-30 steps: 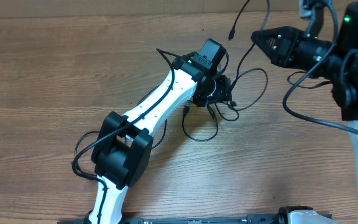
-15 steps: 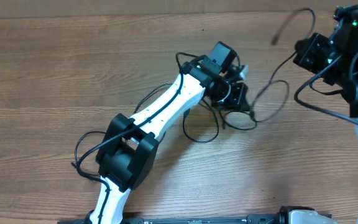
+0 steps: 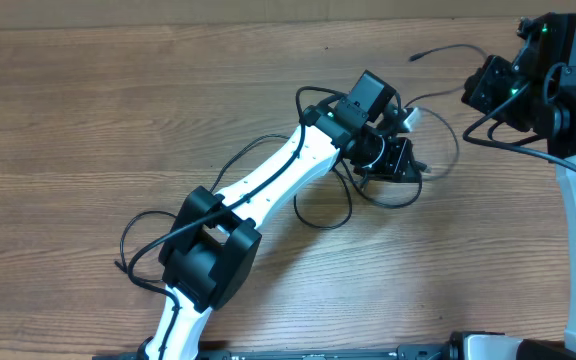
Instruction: Untangle cables
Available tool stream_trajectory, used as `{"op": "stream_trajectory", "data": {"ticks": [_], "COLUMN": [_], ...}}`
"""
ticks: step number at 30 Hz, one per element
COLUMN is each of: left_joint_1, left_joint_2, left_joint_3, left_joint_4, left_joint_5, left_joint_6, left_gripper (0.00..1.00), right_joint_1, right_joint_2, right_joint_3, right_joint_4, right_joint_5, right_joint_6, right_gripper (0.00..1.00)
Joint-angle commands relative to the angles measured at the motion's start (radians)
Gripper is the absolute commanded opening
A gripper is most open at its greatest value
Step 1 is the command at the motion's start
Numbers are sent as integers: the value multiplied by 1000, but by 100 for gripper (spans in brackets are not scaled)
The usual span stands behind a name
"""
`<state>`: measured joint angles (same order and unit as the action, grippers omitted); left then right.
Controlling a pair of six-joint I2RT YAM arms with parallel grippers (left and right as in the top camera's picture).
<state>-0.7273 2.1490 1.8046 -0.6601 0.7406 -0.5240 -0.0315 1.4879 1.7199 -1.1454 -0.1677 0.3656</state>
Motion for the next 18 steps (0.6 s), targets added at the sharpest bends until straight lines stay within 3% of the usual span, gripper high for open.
{"op": "stream_trajectory", "data": {"ticks": [1,3,7,10,13,15,18], "left_joint_1": [-29,-38,-40,-24,-5,-4,-6], "left_joint_2": [5,5,5,5,5,6,6], "left_joint_3": [10,10,10,10,10,10,10], "left_joint_4": [-18,-24,-26,-35,-35,-34,-10], "left_joint_5": [-285,-336,-367,-386,-450,-519,-665], "left_joint_6": [-120,-151,-156,-158,-218,-283,-368], "left_gripper": [37,52,60,70,70,71,55], "right_joint_1": [-3,-3,-3,-3,-3,-3,-3], "right_joint_2": [-18,-18,-11,10,28,38,43], "right_joint_3": [23,22,20,18,0,0,0], "right_joint_4": [-6,-13,-44,-90,-122,-140,-171], "right_joint_5": [-60,-51,8,36,36,36,36], "right_joint_6": [-25,-45,-52,-53,-52,-53,-52], "right_gripper": [4,4,4,14,28,30,34]}}
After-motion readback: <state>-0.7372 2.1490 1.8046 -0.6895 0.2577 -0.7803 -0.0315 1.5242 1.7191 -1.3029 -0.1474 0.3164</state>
